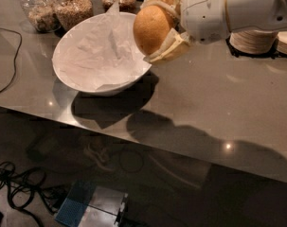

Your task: Pick orange from white bowl

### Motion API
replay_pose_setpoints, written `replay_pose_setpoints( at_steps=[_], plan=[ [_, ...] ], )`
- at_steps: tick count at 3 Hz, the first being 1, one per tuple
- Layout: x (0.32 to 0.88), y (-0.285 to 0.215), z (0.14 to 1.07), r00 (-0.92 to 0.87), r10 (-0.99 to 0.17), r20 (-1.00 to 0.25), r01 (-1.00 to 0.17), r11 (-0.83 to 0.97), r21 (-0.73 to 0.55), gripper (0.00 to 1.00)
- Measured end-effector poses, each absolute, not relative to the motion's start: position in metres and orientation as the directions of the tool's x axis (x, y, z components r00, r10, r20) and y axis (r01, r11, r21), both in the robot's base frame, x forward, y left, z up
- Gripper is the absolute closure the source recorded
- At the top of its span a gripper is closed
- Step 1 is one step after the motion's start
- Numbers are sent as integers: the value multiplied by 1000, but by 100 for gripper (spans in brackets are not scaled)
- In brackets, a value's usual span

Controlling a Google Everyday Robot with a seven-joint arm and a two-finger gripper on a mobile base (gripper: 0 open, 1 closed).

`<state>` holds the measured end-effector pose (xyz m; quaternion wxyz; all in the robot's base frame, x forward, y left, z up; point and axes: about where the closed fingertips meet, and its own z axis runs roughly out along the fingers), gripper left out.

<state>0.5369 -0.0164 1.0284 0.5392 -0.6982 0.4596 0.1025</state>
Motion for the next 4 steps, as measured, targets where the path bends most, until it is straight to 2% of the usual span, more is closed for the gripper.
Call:
replay_pose_setpoints(
  at_steps=[1,3,4],
  plan=[
    [528,-5,1037,594,-430,-680,-764,-36,-645,100],
    [474,22,1075,649,-28,-760,-750,-187,-634,100],
    [456,27,1083,661,43,-749,-721,-240,-650,100]
  ],
)
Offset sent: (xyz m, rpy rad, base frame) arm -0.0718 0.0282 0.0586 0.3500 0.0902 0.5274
